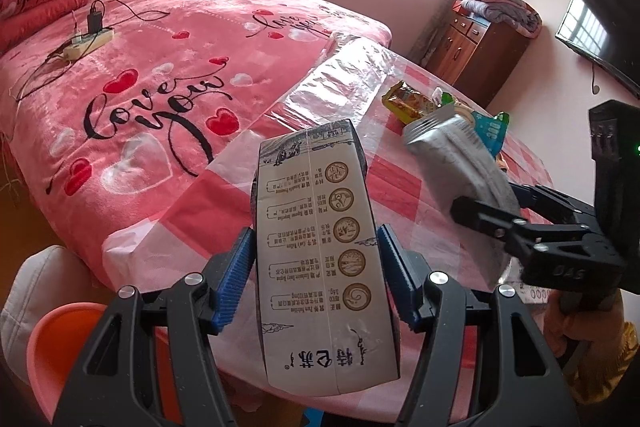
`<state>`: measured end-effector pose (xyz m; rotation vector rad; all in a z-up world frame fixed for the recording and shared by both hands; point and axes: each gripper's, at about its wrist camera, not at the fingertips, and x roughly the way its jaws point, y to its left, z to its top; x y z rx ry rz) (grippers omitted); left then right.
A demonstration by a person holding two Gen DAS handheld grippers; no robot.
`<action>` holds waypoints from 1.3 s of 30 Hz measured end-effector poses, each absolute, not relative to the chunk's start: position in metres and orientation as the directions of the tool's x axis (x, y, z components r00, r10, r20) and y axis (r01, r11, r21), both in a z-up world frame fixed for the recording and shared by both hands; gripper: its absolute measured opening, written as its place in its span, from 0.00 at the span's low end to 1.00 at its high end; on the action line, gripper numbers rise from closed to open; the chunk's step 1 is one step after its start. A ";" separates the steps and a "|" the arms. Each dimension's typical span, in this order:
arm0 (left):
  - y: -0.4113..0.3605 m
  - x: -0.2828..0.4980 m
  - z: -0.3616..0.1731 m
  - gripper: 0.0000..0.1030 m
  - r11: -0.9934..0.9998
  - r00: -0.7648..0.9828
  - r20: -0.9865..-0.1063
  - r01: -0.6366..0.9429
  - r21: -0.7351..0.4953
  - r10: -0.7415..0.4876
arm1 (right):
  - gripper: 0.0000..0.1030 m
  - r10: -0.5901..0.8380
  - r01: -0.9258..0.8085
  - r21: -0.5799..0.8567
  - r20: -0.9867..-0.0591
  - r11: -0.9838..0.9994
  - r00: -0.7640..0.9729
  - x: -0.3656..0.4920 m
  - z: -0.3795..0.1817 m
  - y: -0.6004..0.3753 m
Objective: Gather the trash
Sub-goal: 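Carry both items over the orange bucket and open both tools to drop them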
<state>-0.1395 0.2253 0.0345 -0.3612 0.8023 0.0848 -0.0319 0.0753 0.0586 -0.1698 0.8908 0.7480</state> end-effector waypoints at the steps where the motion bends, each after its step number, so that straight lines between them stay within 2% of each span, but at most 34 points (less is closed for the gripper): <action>1: 0.226 -0.143 0.036 0.61 0.937 0.697 -0.715 -0.211 -0.279 -0.056 | 0.76 0.530 -0.652 0.177 -0.749 0.737 0.397 -0.035 0.061 0.074; 15: 0.281 -0.222 0.050 0.61 0.920 0.674 -0.732 -0.341 -0.193 0.096 | 0.76 0.698 -0.727 0.360 -0.679 0.586 0.226 -0.120 0.073 0.124; 25: 0.327 -0.288 0.002 0.62 0.852 0.562 -0.805 -0.503 -0.146 0.193 | 0.77 0.703 -0.803 0.356 -0.703 0.477 0.106 -0.180 0.059 0.192; 27: 0.335 -0.296 -0.013 0.64 0.833 0.536 -0.821 -0.533 -0.146 0.199 | 0.78 0.697 -0.813 0.353 -0.712 0.463 0.088 -0.189 0.052 0.204; 29: 0.344 -0.303 -0.027 0.73 0.811 0.508 -0.838 -0.565 -0.148 0.201 | 0.84 0.693 -0.817 0.354 -0.717 0.456 0.076 -0.195 0.044 0.214; 30: 0.346 -0.305 -0.030 0.73 0.806 0.504 -0.840 -0.573 -0.150 0.202 | 0.90 0.699 -0.818 0.363 -0.712 0.445 0.065 -0.199 0.041 0.217; 36: 0.354 -0.319 -0.031 0.77 0.806 0.536 -0.806 -0.577 -0.132 0.252 | 0.91 0.717 -0.834 0.323 -0.687 0.448 0.119 -0.213 0.043 0.208; 39: 0.352 -0.321 -0.026 0.83 0.822 0.593 -0.764 -0.548 -0.152 0.254 | 0.92 0.735 -0.811 0.335 -0.659 0.480 0.163 -0.208 0.048 0.191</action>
